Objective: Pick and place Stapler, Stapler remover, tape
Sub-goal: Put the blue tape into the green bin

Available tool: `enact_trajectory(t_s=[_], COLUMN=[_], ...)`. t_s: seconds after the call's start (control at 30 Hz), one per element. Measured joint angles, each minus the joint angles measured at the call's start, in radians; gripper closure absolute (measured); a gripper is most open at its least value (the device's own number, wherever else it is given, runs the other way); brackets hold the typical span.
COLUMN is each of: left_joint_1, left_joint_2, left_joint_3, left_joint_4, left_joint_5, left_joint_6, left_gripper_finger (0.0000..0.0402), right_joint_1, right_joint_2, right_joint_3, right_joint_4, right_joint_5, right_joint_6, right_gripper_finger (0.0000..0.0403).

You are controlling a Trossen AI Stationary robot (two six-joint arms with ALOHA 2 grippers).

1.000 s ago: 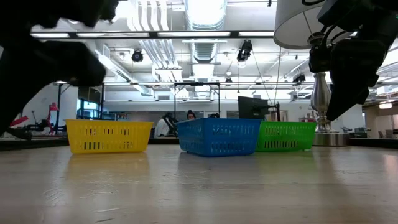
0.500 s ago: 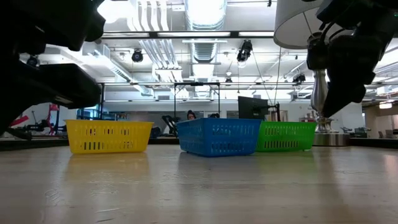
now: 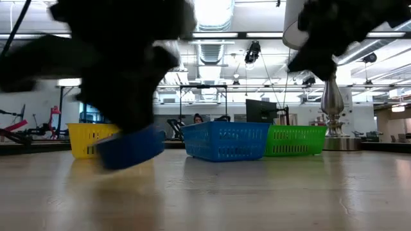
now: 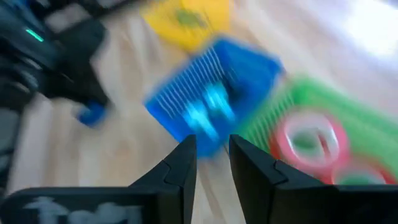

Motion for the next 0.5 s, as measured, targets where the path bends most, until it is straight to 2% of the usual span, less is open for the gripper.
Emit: enact_trajectory(t_s=[0.1,0.2,0.27,0.33,0.5], left_joint_1=[0.034,0.063,0.073,0.087,0.128], left_joint_2=[0.000,0.000,0.000,-0.001,-0.001], left_joint_3=[0.044,0.087,0.118,0.144,0.156], left_joint_4=[0.008,0.065,0.112,0.156,0.312], left_joint_5=[-0.291,-0.591,-0.714,-0.760,-0.764], left_joint_6=[0.003,0.002,0.016,0.053,0.109], left_gripper_finger=[0.0347,0.0353,0.0354,0.0350,0.0346], right_joint_1=[0.000,0.000,0.001,0.000,0.000], right_joint_2=[0.000,0.000,0.000,0.000,0.000], right_joint_3=[0.001,0.002,0.001,0.000,-0.001], right_joint_4=[0.154,0.204,0.195,0.175,0.166], right_joint_5=[-0.001,-0.005,-0.005,-0.005,-0.004], right_joint_6=[-0.063,-0.049,-0.041,-0.039,0.010], right_gripper_finger=[0.0303,0.0297,0.0293,0.0288,0.0277])
